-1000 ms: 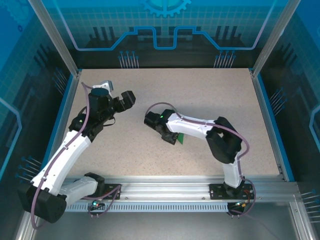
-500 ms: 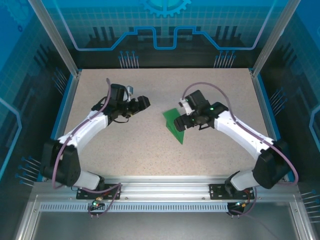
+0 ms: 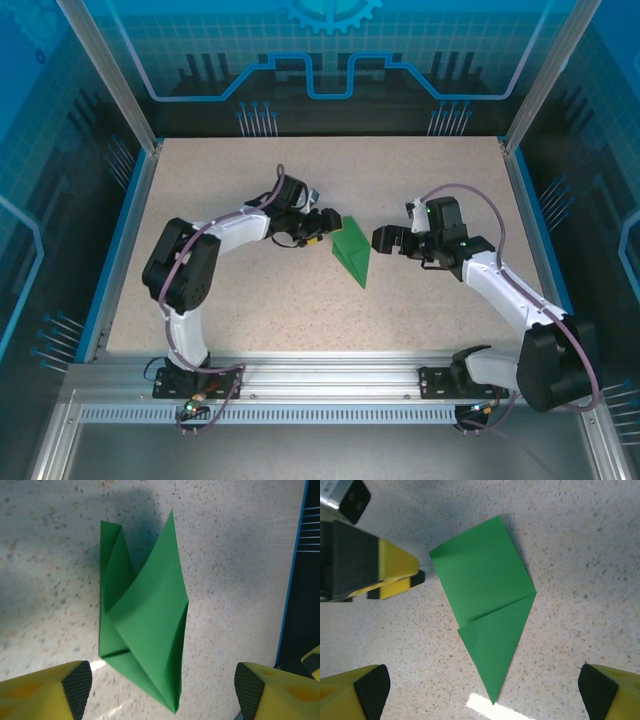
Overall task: Fold a paper plane with a square sheet of paper (fold left side to right side)
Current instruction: Fold the wing for the fifth time at the center of the table.
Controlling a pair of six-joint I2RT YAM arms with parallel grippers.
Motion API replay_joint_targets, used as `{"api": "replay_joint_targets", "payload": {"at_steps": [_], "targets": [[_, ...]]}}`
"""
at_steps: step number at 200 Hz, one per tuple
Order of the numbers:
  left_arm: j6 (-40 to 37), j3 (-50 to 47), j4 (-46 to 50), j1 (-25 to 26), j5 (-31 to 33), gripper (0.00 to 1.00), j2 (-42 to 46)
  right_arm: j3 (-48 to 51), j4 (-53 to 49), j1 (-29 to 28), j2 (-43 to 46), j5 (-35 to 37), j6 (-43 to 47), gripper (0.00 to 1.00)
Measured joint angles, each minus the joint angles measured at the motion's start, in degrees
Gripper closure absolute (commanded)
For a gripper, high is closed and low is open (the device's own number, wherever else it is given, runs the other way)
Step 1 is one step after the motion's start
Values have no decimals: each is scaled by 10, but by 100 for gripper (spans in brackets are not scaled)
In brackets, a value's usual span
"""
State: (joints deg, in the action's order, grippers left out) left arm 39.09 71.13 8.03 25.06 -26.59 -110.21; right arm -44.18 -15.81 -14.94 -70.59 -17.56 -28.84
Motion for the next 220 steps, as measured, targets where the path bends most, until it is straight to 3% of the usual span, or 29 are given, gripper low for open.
{"api": "replay_joint_targets", "payload": {"at_steps": [18,54,85,110,125,220], "targets": [[-3,27,0,7,-1,35,-37,10,11,3,0,-21,-8,0],[-14,57,2,20,0,65,-81,19,49,8,-3,-44,-16,0],[-42,57,1,20,-2,81,-82,28,70,9,-15,-44,-6,0],[-68,34,-12,20,-7,87,-70,27,75,14,-24,-51,19,1],[-87,10,-15,20,-17,90,-52,22,81,29,-43,-75,30,7],[-157,-97,-75,6,-121,93,41,-33,184,53,-238,-232,75,22]]}}
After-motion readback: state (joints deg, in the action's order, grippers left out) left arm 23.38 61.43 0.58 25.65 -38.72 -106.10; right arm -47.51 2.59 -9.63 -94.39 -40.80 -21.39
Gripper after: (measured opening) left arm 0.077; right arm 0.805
